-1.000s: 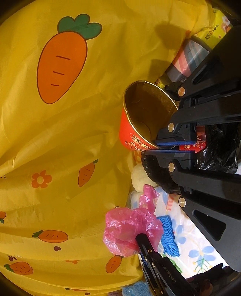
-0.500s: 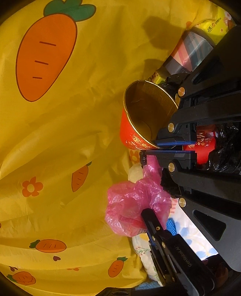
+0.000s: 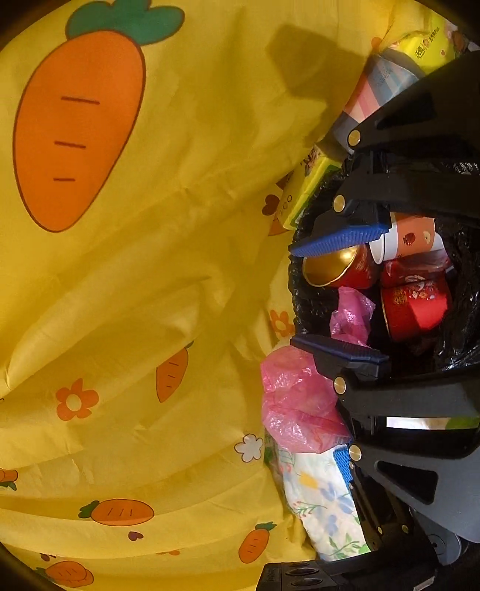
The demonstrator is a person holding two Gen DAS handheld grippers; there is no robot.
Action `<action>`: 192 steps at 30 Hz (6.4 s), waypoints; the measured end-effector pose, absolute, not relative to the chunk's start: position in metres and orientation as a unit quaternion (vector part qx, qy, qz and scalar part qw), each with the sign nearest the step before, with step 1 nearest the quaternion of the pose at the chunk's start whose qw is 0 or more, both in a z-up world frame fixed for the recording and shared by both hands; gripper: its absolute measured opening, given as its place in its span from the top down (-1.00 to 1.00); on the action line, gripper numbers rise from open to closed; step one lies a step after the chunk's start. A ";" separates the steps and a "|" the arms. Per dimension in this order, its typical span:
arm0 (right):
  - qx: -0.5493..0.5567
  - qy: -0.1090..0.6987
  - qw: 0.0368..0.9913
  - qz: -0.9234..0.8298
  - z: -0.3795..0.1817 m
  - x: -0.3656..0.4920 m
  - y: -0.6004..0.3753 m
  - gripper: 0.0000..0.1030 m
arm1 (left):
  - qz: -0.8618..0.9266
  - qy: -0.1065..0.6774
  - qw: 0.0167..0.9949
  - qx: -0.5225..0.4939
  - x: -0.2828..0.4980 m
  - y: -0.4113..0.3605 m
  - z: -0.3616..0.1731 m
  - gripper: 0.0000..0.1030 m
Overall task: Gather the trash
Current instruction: 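Carry the pink bag and red cup over the black bin and open both grippers, then move both tools back from the bin toward the foam nets on the table, then grasp the blue foam net with the right gripper while left grasps green foam net, then carry both foam nets over the black bin and open both grippers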
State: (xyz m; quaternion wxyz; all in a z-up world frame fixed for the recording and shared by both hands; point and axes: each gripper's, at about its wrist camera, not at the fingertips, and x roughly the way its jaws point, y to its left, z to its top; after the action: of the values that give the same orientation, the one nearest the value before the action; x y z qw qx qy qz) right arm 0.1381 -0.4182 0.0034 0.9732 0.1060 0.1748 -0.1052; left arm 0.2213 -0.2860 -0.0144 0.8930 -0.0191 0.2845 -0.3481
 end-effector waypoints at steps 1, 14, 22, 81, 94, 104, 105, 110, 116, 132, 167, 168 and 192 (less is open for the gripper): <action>0.107 0.167 0.974 -0.111 0.005 0.134 -0.419 0.03 | -0.353 0.285 0.891 -0.015 0.221 -0.288 -0.015 0.84; 0.118 0.133 0.976 -0.128 0.008 0.102 -0.424 -0.33 | -0.316 0.258 0.912 -0.042 0.205 -0.254 -0.008 -0.80; 0.117 0.133 0.976 -0.127 0.003 0.092 -0.406 -0.65 | -0.239 0.243 0.939 -0.045 0.184 -0.200 -0.006 -0.88; -0.020 0.425 0.903 0.062 -0.102 0.298 -0.111 -0.46 | 0.054 0.262 0.958 -0.108 0.188 0.101 -0.048 -0.89; 0.004 0.408 0.910 0.072 -0.096 0.296 -0.118 0.67 | 0.034 0.289 0.948 -0.125 0.192 0.106 -0.054 -0.88; -0.027 0.295 0.953 0.060 -0.069 0.260 -0.110 0.73 | 0.027 0.357 0.929 -0.099 0.214 0.094 -0.069 -0.83; -0.027 0.286 0.956 0.062 -0.067 0.257 -0.110 0.73 | 0.027 0.366 0.925 -0.095 0.217 0.092 -0.071 -0.80; -0.013 0.276 0.959 0.069 -0.063 0.253 -0.115 0.73 | 0.023 0.407 0.909 -0.083 0.229 0.087 -0.083 -0.62; -0.005 0.273 0.960 0.067 -0.061 0.252 -0.116 0.73 | 0.011 0.426 0.902 -0.067 0.234 0.080 -0.089 -0.18; 0.035 0.269 0.959 0.082 -0.053 0.232 -0.137 0.73 | -0.029 0.363 0.929 -0.068 0.210 0.073 -0.064 0.78; 0.015 0.194 0.978 0.069 -0.010 0.084 -0.249 0.72 | -0.145 0.259 0.955 0.003 0.119 -0.077 0.008 0.78; 0.016 0.193 0.979 0.064 -0.009 0.084 -0.254 0.72 | -0.152 0.258 0.954 0.005 0.120 -0.084 0.010 0.78; 0.055 0.169 0.974 -0.139 0.004 0.101 -0.411 0.72 | -0.368 0.253 0.894 0.018 0.179 -0.270 0.018 0.76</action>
State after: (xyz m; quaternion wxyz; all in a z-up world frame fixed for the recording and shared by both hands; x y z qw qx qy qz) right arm 0.1015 -0.4112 0.0041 0.9743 0.0549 0.1686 -0.1387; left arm 0.1787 -0.2704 0.0180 0.8944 0.0181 0.2528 -0.3685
